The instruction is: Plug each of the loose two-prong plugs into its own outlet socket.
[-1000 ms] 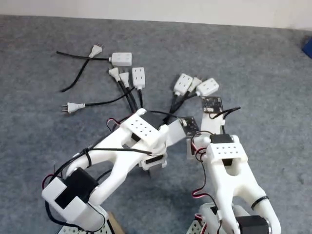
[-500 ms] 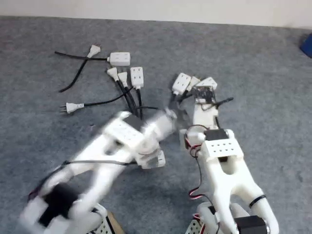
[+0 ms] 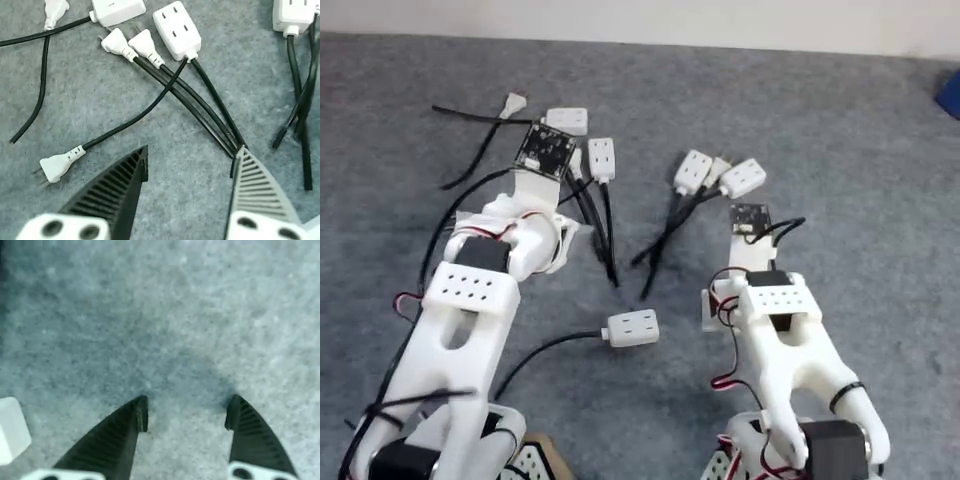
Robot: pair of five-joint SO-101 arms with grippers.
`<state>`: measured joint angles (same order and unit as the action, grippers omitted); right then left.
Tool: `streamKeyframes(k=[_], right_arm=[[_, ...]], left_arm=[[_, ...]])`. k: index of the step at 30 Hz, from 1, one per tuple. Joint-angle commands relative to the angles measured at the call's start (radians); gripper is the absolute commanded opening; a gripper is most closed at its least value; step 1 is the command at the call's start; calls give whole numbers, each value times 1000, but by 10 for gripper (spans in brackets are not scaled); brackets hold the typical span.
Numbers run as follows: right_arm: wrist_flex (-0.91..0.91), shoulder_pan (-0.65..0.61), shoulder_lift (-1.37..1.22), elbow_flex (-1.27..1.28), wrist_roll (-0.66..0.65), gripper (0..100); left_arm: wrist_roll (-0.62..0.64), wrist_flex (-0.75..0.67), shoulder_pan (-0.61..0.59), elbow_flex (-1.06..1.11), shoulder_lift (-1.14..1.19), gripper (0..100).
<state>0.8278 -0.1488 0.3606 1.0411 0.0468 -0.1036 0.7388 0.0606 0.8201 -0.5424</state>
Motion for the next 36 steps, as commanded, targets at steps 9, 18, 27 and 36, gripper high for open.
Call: streamKeyframes(k=[9,18,27,36], right_arm=[[142,31,25,-236,5,256],[473,-24,24,-728,0,256],[323,-128,-62,-774,-181,256],[45,-128,-412,-906,104,256]], left_arm=[[9,-44,-10,4,-28,277],[9,-123,-13,53,-28,277],[129,-221,-217,54,-28,277],[164,-307,-259,105,-27,277]])
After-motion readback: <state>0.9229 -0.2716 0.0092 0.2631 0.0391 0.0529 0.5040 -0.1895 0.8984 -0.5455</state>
